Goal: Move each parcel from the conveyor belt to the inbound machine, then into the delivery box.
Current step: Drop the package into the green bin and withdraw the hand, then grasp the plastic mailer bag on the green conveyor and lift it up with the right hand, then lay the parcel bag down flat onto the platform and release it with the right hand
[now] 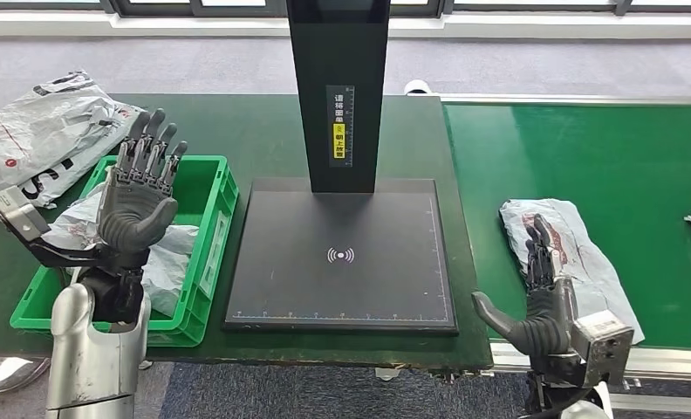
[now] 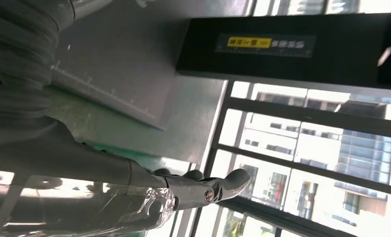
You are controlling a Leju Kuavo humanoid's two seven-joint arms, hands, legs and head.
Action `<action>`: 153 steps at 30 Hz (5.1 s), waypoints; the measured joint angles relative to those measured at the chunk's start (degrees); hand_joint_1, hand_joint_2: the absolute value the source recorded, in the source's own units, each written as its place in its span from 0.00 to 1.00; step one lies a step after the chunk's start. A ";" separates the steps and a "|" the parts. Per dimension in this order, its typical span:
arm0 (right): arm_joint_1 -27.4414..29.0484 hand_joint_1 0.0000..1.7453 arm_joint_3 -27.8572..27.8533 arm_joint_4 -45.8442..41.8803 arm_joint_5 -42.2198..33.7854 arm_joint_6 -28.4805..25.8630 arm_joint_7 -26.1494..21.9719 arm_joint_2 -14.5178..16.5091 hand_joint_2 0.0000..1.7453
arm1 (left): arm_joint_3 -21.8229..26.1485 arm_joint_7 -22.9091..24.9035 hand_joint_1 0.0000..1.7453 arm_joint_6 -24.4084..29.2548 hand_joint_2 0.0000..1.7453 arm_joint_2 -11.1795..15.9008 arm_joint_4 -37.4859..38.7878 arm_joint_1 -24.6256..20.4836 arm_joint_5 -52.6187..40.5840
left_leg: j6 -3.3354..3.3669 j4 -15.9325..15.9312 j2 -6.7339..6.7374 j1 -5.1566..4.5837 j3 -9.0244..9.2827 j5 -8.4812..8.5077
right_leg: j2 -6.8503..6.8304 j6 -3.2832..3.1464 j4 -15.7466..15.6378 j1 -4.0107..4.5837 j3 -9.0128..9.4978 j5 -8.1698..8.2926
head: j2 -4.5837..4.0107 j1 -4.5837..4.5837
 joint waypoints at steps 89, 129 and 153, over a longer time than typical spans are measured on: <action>-43.57 1.00 -0.80 85.48 45.34 -3.34 13.95 -22.49 1.00 | -17.07 -21.35 0.00 3.42 1.00 -3.03 -7.22 20.15 -23.44 | 0.40 -0.01 -0.22 -0.22 -0.04 0.27 | -0.22 0.34 -0.02 -0.22 0.04 0.21 | 0.00 0.00; -26.30 1.00 -5.89 30.84 12.13 2.12 0.82 -16.00 1.00 | -13.94 -20.78 0.00 7.25 1.00 -6.10 -12.29 25.26 -26.69 | 0.30 -0.03 -0.26 -0.22 -0.16 0.16 | -0.26 0.30 -0.02 -0.23 -0.03 0.09 | 0.00 0.00; -35.73 1.00 17.82 47.23 19.04 -6.03 2.71 -8.76 1.00 | -14.19 -19.94 0.00 5.52 1.00 -6.59 -10.51 22.03 -25.79 | 0.11 -0.04 -0.22 -0.16 -0.11 0.29 | -0.19 0.16 0.01 -0.17 -0.04 0.17 | 0.00 0.00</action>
